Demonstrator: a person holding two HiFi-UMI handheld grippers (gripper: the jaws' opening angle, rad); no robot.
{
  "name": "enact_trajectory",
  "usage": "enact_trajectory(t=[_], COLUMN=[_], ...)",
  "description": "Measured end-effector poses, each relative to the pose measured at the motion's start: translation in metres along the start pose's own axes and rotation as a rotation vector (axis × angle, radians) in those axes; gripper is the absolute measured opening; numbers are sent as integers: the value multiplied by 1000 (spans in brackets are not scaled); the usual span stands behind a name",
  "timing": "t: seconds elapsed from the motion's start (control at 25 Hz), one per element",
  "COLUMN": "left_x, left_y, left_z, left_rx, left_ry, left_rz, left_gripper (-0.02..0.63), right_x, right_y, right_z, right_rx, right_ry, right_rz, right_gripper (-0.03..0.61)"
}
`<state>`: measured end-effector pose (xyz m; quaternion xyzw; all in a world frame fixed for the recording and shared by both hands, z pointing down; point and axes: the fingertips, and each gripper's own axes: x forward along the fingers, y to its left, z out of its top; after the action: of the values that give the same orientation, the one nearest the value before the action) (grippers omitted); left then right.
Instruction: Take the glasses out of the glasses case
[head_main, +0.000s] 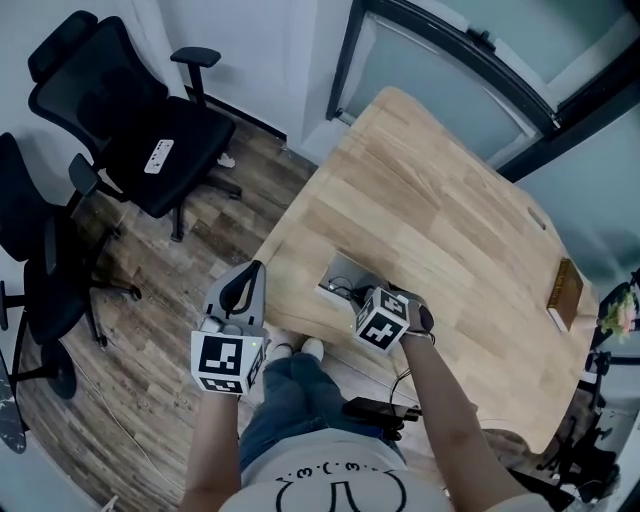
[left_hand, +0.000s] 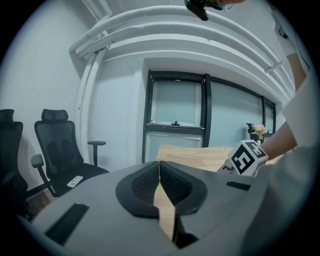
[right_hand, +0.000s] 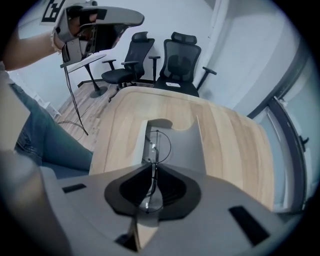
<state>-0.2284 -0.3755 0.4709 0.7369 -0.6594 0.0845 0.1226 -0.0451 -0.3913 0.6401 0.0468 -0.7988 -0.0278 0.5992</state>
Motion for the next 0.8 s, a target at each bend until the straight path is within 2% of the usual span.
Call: enact_trajectory(t=[0.2,0.4,0.64,0.8], left_x=[-3,-7,-8,-11], left_y=[6,4,-7,-12], left_z=[1,10,38,48], left_rx=[-1,7,57,75], left_ry=[-3,-22,-80,-98], left_rz=[8,-4,-50,-80], left_gripper=[17,17,17,17], right_x=[-4,-24,-54,-87], right_y=[-4,-8,-15,-20], right_z=[4,12,22,36], right_rx=[55,57,64,125], right_ry=[-32,-79,-115,-193], right_rz=[1,-95,-186,-264], right_gripper=[23,18,18,18])
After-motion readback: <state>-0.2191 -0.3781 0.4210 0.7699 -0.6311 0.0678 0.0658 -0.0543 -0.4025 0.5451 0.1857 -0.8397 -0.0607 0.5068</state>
